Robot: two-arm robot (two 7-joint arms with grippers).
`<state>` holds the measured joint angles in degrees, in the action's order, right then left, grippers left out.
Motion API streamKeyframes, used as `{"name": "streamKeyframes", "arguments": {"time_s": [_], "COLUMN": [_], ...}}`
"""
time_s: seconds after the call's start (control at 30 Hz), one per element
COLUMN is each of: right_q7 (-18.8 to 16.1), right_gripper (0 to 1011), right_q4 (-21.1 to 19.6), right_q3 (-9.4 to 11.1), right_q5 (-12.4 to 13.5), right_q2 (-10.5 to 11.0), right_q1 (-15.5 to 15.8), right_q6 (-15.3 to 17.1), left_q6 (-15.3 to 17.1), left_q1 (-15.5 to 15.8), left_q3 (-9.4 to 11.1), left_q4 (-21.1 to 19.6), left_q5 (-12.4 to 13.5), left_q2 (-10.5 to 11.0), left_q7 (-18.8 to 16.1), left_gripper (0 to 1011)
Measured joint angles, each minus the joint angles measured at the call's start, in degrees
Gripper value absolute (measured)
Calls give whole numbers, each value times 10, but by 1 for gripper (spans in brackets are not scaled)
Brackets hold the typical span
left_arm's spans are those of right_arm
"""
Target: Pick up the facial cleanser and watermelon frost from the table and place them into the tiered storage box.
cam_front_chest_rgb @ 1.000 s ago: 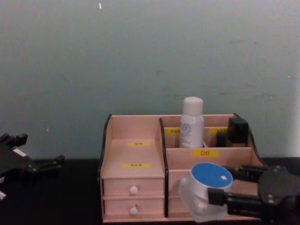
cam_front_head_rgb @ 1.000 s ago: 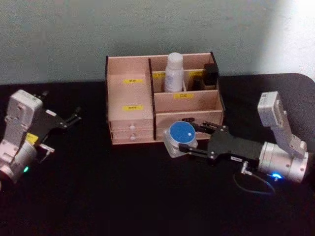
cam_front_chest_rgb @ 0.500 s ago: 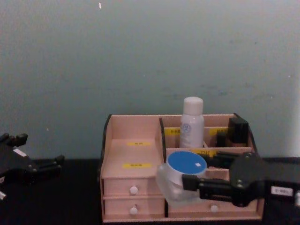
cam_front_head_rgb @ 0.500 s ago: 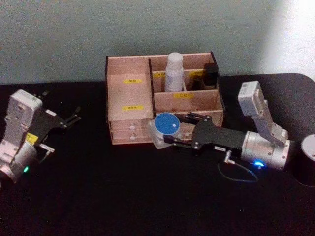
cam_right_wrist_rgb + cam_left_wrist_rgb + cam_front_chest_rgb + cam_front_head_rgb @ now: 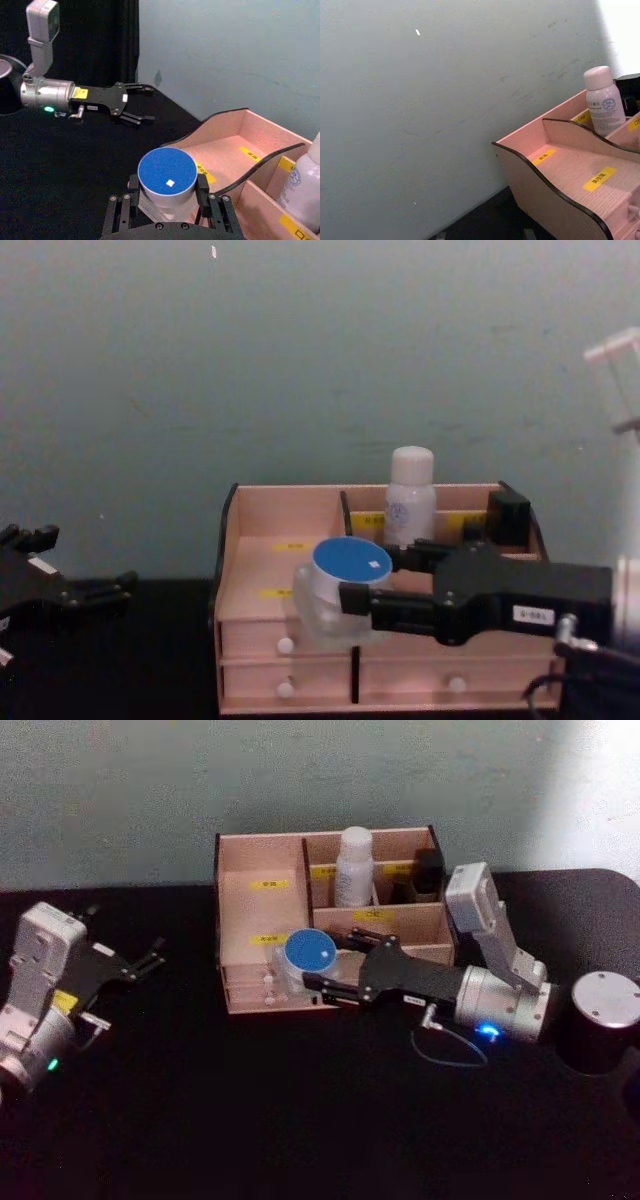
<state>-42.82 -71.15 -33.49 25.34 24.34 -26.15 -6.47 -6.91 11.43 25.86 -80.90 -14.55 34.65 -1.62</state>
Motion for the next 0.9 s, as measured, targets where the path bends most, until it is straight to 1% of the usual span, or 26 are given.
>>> {"name": "streamKeyframes", "arguments": {"time_s": [0.37, 0.43, 0.9], "right_q7": [2, 2, -4], "right_gripper": [685, 685, 685], "right_q4": [53, 57, 131], "right_q3": [-8, -9, -13], "right_q5": [-7, -7, -16], "right_q2": [-34, -36, -75], "right_q1": [-39, -42, -89], "right_q6": [0, 0, -4], "left_q6": [0, 0, 0], "left_q1": [0, 0, 0], "left_q3": [0, 0, 0], "left_q4": [0, 0, 0], "left_q5": [0, 0, 0], "left_q2": [0, 0, 0], "left_q7": [0, 0, 0], "left_gripper": [1001, 1001, 1001]}}
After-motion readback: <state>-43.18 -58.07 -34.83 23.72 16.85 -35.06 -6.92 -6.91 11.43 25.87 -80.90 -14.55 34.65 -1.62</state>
